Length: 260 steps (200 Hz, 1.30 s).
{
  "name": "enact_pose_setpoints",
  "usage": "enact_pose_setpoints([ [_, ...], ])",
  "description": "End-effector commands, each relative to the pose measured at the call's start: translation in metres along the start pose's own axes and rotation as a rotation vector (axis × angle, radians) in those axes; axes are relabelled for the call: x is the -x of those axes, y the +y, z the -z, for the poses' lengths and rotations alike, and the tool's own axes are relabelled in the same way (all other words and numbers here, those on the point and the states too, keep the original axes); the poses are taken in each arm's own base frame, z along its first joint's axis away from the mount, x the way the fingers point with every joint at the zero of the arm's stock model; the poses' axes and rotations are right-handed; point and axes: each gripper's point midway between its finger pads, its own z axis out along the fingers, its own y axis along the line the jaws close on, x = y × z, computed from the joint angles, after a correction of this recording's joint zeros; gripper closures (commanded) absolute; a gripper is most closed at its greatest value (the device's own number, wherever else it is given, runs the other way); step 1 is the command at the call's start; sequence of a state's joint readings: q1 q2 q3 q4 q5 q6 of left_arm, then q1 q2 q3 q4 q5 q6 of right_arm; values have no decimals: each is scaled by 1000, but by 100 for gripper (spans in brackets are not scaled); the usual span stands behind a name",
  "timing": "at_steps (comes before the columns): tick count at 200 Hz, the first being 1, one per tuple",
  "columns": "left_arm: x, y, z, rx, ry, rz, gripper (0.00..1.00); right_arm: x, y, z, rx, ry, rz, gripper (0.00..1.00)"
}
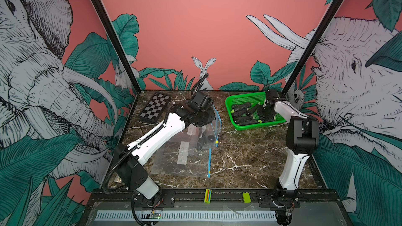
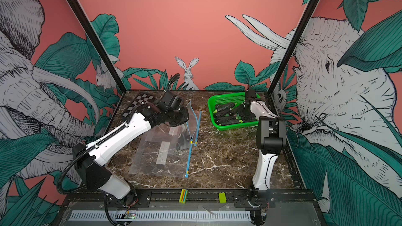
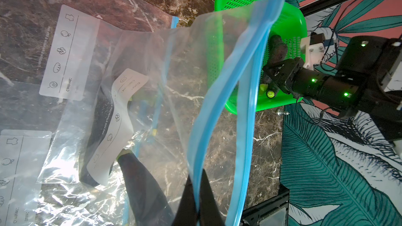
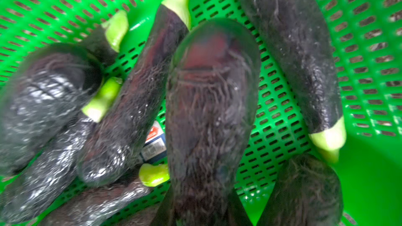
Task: Place the eggplant in a zip-top bag and seal the zipper
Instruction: Pick up the eggplant from the basket, then place the eggplant in the zipper food storage bag.
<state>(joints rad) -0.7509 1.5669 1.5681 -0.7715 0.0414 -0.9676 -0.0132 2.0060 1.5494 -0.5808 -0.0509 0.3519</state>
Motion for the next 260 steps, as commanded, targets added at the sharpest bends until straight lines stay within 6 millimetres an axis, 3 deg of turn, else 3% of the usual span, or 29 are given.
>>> enact_pose_setpoints([
  [1,3,-1,8,-19,-18,-1,100,12,12,18,36,-59,18,87],
  [50,2,0,12,-25,-26,8,100,35,13,59,21,-147,55,87],
  [92,3,0,13,-28,-30,9,100,42,24,86,80,-198,71,87],
  [128,4,-2,14,-30,-31,8,100,42,43,131,166,-285,111,87],
  [143,5,-4,14,-34,-31,8,100,36,60,162,245,-331,129,87],
  [149,5,-5,14,-36,-30,8,100,31,66,165,277,-321,132,87],
  [152,6,-5,14,-35,-32,7,100,31,70,182,307,-350,133,87],
  [163,6,-6,14,-34,-31,5,100,23,87,208,406,-387,125,87],
  [180,7,-7,15,-35,-35,7,100,8,120,251,542,-458,145,87],
  [204,8,-8,14,-38,-34,12,100,-20,171,294,710,-539,181,87],
  [229,10,-13,17,-55,-36,18,100,-49,213,308,812,-585,198,87],
  [260,12,-18,22,-71,-47,16,100,-72,247,314,855,-611,242,87],
])
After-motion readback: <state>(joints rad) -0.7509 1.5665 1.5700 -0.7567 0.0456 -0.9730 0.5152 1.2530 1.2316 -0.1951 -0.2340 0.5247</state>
